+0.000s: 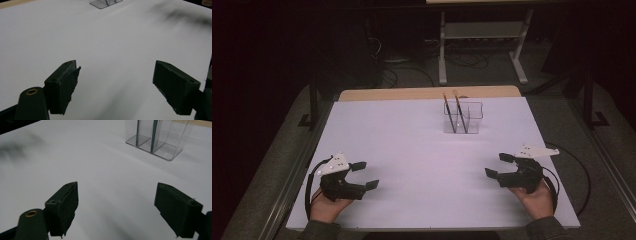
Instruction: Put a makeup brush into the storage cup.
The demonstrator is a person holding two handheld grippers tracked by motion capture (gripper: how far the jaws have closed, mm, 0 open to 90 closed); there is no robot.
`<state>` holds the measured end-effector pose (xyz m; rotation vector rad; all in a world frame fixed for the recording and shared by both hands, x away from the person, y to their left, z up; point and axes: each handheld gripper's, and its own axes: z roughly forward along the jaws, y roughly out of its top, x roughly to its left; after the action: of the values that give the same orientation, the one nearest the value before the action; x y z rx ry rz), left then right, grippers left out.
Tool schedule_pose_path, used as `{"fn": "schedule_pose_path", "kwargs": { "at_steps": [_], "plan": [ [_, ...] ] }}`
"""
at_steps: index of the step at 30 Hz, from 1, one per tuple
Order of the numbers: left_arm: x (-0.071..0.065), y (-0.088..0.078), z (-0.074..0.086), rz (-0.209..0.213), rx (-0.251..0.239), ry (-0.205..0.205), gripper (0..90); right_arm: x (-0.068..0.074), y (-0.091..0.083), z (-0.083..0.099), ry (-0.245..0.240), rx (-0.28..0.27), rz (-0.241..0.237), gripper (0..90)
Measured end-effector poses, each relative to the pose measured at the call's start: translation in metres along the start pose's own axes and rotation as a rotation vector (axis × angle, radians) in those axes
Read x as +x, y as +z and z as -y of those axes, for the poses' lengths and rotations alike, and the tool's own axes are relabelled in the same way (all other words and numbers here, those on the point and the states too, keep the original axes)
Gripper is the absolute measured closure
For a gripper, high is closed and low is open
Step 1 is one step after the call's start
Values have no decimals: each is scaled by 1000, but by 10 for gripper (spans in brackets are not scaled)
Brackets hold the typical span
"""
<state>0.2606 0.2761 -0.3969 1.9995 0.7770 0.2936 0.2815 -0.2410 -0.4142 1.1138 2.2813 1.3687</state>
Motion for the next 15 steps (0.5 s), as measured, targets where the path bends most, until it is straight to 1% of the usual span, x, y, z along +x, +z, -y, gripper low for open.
{"fn": "schedule_pose_path", "kwargs": {
  "at_steps": [3, 7, 15],
  "plan": [
    [0, -1, 1, -1, -2, -10, 192, 0, -1, 1, -4, 2, -3, 180],
    [1, -1, 2, 1, 2, -1, 193, 0, -3, 3, 4, -4, -2, 180],
    [2, 1, 3, 5, 5, -5, 193, 1, -2, 6, 5, 0, 0, 180]
  ]
}}
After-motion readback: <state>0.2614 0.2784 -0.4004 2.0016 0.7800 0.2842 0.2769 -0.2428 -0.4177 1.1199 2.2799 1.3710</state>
